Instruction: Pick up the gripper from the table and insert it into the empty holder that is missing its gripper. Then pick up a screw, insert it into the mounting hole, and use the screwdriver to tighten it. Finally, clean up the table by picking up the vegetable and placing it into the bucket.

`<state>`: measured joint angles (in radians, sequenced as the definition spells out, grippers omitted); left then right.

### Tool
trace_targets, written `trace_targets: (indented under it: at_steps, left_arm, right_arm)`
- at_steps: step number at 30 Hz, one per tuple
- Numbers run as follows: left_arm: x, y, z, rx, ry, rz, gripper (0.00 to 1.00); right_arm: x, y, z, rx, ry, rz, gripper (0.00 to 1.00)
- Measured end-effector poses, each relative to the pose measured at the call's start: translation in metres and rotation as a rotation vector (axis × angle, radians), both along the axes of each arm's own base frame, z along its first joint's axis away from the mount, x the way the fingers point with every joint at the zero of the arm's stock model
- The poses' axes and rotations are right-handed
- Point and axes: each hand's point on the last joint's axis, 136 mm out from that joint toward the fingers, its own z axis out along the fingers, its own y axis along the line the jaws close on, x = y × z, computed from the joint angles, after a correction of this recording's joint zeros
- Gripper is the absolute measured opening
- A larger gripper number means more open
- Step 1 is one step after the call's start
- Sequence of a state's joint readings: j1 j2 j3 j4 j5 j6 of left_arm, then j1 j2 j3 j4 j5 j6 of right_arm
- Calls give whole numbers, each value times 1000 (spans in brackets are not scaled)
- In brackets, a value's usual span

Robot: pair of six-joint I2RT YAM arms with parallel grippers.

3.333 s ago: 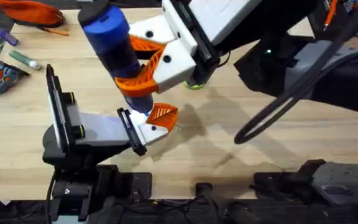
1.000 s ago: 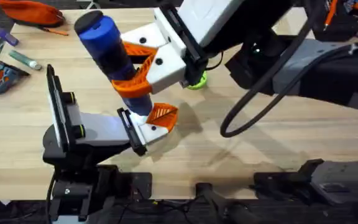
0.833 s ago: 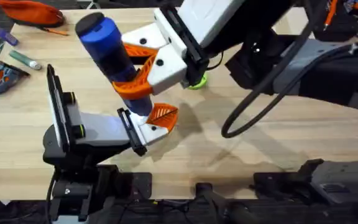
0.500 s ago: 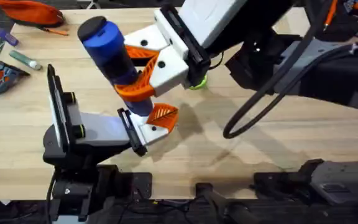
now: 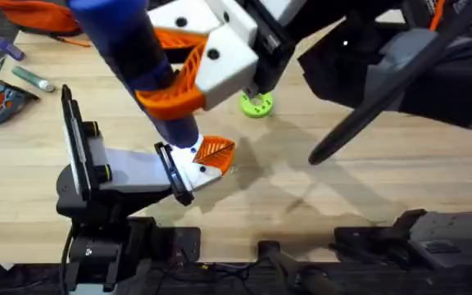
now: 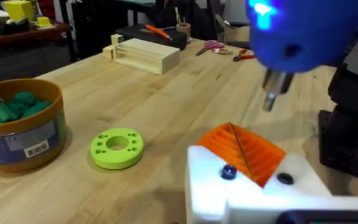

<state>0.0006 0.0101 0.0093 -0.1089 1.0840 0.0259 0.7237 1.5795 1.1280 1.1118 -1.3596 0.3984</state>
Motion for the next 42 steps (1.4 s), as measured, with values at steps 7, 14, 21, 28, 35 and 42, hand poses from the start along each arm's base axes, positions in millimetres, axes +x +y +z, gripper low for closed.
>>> trace_targets:
  at_steps: [7, 14, 21, 28, 35, 42]
  left_arm:
    - [0, 0, 0, 0, -1, 0, 13]
    - [0, 0, 0, 0, 0, 0, 13]
    - [0, 0, 0, 0, 0, 0, 13]
    - [0, 0, 0, 0, 0, 0, 13]
    - [0, 0, 0, 0, -1, 0, 13]
    - [0, 0, 0, 0, 0, 0, 13]
  right_arm:
    - [23, 1, -10, -100, 141, -57, 23]
    - [75, 9, -31, -169, 302, -286, 23]
    - [144, -16, -57, -262, 432, -563, 23]
    - [186, -72, -109, -603, 517, -902, 23]
    - [194, -131, -93, -834, 160, -1159, 23]
    - [190, -201, -129, -1185, -197, -1181, 23]
